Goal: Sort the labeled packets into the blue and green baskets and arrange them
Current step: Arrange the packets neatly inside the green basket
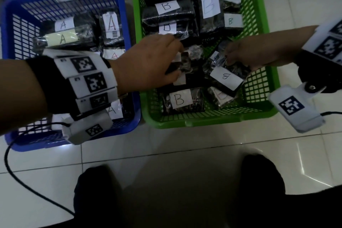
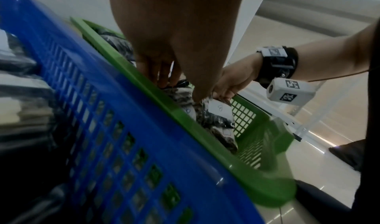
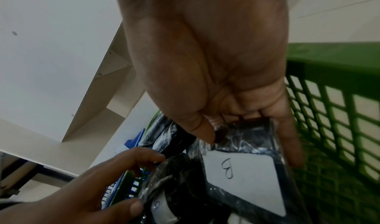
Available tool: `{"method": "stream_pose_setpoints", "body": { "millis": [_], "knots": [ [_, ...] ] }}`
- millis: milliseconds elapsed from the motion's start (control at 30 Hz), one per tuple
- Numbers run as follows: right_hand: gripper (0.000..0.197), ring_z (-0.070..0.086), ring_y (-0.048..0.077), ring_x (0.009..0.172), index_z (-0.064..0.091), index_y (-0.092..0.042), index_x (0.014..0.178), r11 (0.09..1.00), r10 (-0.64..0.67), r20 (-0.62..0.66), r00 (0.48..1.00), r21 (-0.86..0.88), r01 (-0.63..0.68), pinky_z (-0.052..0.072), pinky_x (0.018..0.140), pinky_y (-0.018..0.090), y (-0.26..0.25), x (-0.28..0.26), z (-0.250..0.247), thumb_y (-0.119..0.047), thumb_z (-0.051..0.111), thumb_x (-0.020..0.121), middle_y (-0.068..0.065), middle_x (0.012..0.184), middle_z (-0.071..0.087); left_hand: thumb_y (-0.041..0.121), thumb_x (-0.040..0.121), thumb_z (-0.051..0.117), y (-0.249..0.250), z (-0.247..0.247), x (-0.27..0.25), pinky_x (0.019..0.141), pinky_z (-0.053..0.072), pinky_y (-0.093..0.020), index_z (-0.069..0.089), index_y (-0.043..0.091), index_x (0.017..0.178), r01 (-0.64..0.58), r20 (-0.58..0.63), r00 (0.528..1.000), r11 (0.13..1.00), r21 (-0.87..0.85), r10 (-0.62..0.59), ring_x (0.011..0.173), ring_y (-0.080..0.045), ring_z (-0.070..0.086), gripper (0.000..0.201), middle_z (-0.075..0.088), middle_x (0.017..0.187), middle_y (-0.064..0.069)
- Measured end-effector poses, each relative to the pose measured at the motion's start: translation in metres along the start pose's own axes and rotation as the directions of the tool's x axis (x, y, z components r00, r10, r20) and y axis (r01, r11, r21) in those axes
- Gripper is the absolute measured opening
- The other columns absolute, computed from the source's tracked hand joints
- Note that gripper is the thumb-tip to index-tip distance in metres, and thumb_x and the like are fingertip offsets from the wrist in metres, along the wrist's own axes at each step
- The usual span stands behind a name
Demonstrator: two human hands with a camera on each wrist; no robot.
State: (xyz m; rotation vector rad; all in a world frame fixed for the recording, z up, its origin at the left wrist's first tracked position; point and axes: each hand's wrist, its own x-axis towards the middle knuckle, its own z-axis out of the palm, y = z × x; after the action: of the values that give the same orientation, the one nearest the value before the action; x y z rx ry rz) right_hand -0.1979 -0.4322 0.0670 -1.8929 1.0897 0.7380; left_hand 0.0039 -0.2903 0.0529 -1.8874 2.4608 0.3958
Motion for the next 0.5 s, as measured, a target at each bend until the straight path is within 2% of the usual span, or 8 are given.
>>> {"method": "stream_pose_setpoints", "body": {
  "millis": [33, 67, 133, 200, 233, 333, 400, 500],
  "knots": [
    [0.045, 0.041, 0.017, 0.120, 0.048, -0.004, 0.132, 0.999, -0.006, -0.009, 1.000, -0.033, 0.006, 0.024, 0.093, 0.007, 0.000, -0.001, 0.000, 0.002, 0.057, 0.088, 0.012, 0.134, 0.047, 0.050, 0.087, 0.044, -0.004, 0.001, 0.002, 0.086, 0.046, -0.040, 0.047, 0.007, 0.128, 0.018, 0.073, 0.997, 1.000, -0.002, -0.018, 0.102, -0.028, 0.053, 0.060, 0.053, 0.117, -0.013],
    [0.045, 0.042, 0.018, 0.120, 0.048, -0.005, 0.131, 1.000, 0.016, 0.014, 1.000, 0.017, -0.017, 0.022, 0.092, 0.002, 0.002, 0.002, 0.000, 0.003, 0.056, 0.088, 0.011, 0.137, 0.045, 0.051, 0.087, 0.047, -0.007, 0.003, 0.004, 0.089, 0.046, -0.041, 0.043, 0.008, 0.133, 0.029, 0.143, 0.989, 0.999, 0.016, -0.031, 0.106, -0.028, 0.052, 0.064, 0.051, 0.121, -0.013],
    [0.028, 0.056, 0.017, 0.091, 0.055, -0.011, 0.119, 0.955, 0.079, 0.005, 0.997, 0.287, -0.077, 0.044, 0.082, 0.013, 0.002, 0.002, -0.001, -0.007, 0.054, 0.091, 0.007, 0.113, 0.057, 0.048, 0.087, 0.053, -0.009, 0.006, 0.006, 0.095, 0.043, -0.041, 0.037, 0.009, 0.137, 0.044, 0.223, 0.974, 0.998, 0.036, -0.051, 0.112, -0.027, 0.048, 0.065, 0.049, 0.125, -0.012],
    [0.013, 0.057, 0.012, 0.071, 0.055, -0.016, 0.104, 0.944, 0.123, -0.053, 0.991, 0.315, -0.100, 0.051, 0.064, 0.025, -0.002, -0.001, 0.000, -0.017, 0.055, 0.091, 0.002, 0.094, 0.059, 0.045, 0.086, 0.058, -0.009, 0.009, 0.007, 0.092, 0.042, -0.043, 0.040, 0.009, 0.128, 0.044, 0.197, 0.980, 0.999, -0.008, -0.041, 0.106, -0.028, 0.048, 0.058, 0.051, 0.118, -0.012],
    [0.012, 0.058, 0.014, 0.071, 0.055, -0.016, 0.102, 0.943, 0.143, -0.047, 0.989, 0.309, -0.122, 0.053, 0.064, 0.030, -0.003, 0.000, -0.001, -0.018, 0.056, 0.089, 0.003, 0.093, 0.059, 0.044, 0.085, 0.059, -0.009, 0.009, 0.008, 0.089, 0.043, -0.043, 0.041, 0.010, 0.123, 0.056, 0.189, 0.981, 0.998, -0.030, -0.050, 0.101, -0.027, 0.049, 0.055, 0.052, 0.113, -0.012],
    [0.015, 0.062, 0.024, 0.075, 0.057, -0.006, 0.102, 0.940, 0.177, 0.068, 0.982, 0.284, -0.189, 0.054, 0.080, 0.044, 0.000, -0.002, 0.000, -0.016, 0.053, 0.092, 0.010, 0.094, 0.065, 0.042, 0.084, 0.064, -0.009, 0.006, 0.013, 0.078, 0.047, -0.040, 0.037, 0.010, 0.120, 0.136, 0.252, 0.962, 0.985, -0.108, -0.106, 0.089, -0.025, 0.054, 0.055, 0.056, 0.107, -0.012],
    [0.018, 0.069, 0.024, 0.066, 0.057, -0.001, 0.099, 0.911, 0.171, 0.173, 0.970, 0.346, -0.222, 0.055, 0.075, 0.044, 0.002, -0.004, 0.005, -0.013, 0.043, 0.097, 0.011, 0.079, 0.072, 0.043, 0.082, 0.067, -0.009, 0.004, 0.015, 0.076, 0.045, -0.035, 0.035, 0.012, 0.124, 0.171, 0.277, 0.953, 0.974, -0.150, -0.124, 0.093, -0.024, 0.054, 0.062, 0.055, 0.113, -0.010],
    [0.029, 0.070, 0.032, 0.087, 0.055, 0.005, 0.116, 0.892, 0.138, 0.240, 0.961, 0.391, -0.226, 0.057, 0.079, 0.047, 0.007, -0.004, 0.006, -0.012, 0.039, 0.099, 0.021, 0.100, 0.070, 0.045, 0.079, 0.070, -0.009, 0.005, 0.016, 0.079, 0.044, -0.034, 0.035, 0.013, 0.126, 0.184, 0.269, 0.954, 0.968, -0.170, -0.134, 0.099, -0.024, 0.051, 0.067, 0.051, 0.119, -0.009]
  ]
}}
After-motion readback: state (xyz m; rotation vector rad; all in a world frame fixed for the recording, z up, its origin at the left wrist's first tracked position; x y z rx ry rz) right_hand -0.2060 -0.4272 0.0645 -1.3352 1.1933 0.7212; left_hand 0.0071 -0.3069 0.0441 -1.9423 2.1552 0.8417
